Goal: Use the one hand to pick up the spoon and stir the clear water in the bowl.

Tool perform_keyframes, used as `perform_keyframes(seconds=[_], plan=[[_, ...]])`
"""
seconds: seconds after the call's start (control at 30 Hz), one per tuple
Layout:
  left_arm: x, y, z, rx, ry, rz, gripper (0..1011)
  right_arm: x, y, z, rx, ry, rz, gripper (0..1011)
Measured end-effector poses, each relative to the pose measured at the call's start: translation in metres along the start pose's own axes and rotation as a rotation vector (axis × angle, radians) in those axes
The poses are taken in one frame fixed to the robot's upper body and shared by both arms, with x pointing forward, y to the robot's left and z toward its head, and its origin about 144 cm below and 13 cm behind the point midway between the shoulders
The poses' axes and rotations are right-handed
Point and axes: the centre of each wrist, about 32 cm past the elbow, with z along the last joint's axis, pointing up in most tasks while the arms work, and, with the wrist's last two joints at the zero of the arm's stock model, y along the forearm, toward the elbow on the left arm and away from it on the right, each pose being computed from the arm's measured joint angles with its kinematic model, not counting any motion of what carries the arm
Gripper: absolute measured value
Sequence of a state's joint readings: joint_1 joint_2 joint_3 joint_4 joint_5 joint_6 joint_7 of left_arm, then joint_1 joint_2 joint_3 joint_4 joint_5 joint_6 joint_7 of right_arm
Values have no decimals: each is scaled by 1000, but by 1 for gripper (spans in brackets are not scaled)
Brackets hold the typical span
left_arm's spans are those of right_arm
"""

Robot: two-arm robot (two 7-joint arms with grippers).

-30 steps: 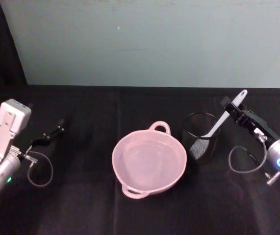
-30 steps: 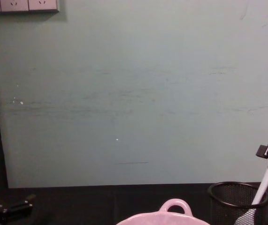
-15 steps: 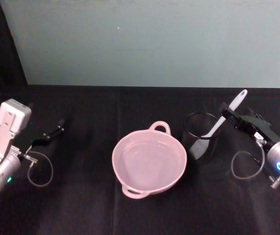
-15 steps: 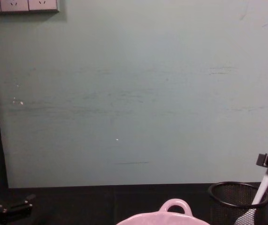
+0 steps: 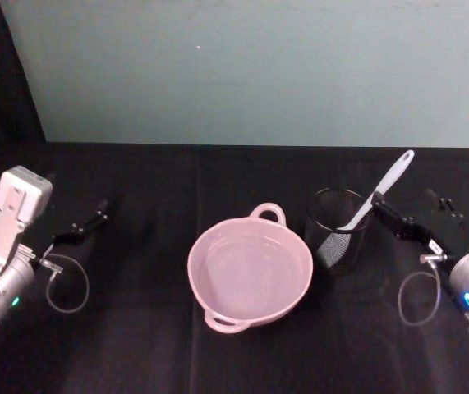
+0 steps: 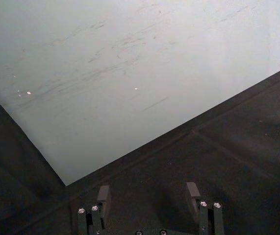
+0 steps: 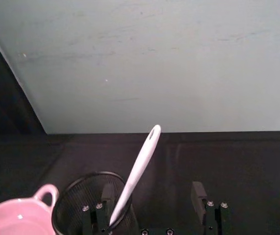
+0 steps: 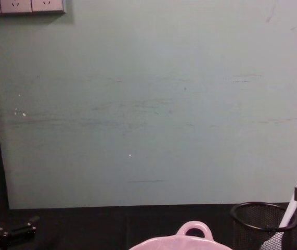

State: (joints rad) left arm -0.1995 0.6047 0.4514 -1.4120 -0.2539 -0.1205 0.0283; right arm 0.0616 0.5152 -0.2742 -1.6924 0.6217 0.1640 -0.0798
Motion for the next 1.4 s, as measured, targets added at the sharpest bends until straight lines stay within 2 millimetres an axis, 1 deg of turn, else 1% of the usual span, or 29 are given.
perform_keyframes(seconds=[0.2,0.3,0.33,0.43,0.7,0.8,1.07,1.4], plan=[[0,0,0,0,0,0,1005,-7,-12,-9,3,-74,-43,1002],[0,0,0,0,0,0,1005,-9,-19,-19,31,-117,-60,1002],[0,0,0,0,0,0,1005,-10,-23,-25,60,-151,-65,1002],[0,0,0,0,0,0,1005,-11,-30,-36,111,-202,-71,1002],[0,0,0,0,0,0,1005,2,-41,-59,156,-200,-110,1002],[0,0,0,0,0,0,1005,7,-43,-64,178,-188,-128,1002],[0,0,0,0,0,0,1005,15,-42,-66,213,-147,-160,1002],[0,0,0,0,0,0,1005,16,-42,-66,214,-143,-158,1002]])
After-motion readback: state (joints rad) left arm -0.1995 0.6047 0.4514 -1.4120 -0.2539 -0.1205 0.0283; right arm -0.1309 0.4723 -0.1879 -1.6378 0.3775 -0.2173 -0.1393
